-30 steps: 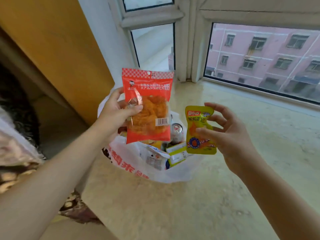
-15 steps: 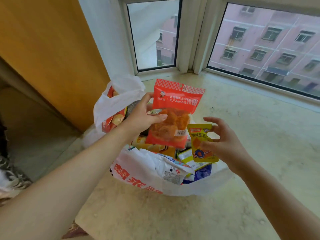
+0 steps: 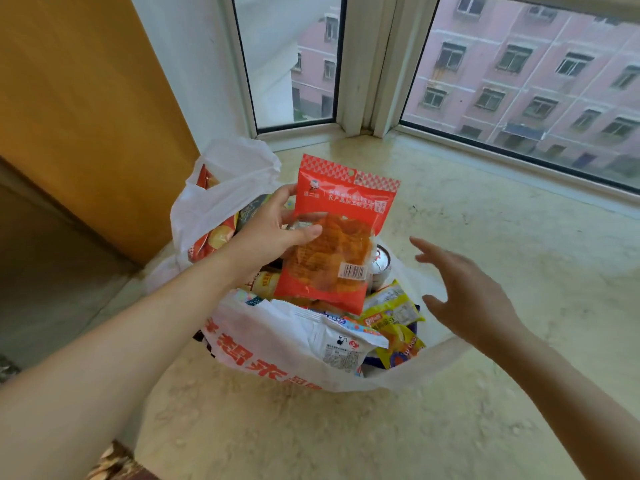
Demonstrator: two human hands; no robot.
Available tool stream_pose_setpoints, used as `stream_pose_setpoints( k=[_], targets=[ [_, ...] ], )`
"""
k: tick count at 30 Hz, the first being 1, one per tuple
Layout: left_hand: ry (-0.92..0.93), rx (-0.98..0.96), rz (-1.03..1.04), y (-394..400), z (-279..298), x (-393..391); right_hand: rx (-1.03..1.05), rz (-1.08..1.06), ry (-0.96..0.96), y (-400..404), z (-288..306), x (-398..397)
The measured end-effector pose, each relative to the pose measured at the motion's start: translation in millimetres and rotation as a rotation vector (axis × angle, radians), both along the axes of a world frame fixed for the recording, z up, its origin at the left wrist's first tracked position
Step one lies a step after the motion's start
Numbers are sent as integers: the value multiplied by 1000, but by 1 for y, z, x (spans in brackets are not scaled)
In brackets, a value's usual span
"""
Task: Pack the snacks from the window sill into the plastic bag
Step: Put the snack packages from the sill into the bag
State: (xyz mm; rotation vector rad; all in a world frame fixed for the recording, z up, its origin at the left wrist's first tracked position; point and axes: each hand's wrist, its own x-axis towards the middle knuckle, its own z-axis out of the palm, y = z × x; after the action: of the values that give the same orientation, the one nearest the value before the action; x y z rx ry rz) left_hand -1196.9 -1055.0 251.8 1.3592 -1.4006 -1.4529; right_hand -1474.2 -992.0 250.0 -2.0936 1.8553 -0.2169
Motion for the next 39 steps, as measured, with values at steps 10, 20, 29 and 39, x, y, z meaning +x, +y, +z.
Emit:
stream_pose_setpoints(
  k=[10,20,29,39],
  targets=[
    [-29,110,-263,11,4,-29,-83,-304,57,-5,-10,-25],
    [-206,251,-500,17,17,-55,-380,-461,-587,-24,77,-22],
    [-627,17,-353,34,-24,-135,-390,-352,-413,-10,79,-26],
    [-955,-558,-28,48,-23,-154,-438,-213,-161,16,63,-51]
  ],
)
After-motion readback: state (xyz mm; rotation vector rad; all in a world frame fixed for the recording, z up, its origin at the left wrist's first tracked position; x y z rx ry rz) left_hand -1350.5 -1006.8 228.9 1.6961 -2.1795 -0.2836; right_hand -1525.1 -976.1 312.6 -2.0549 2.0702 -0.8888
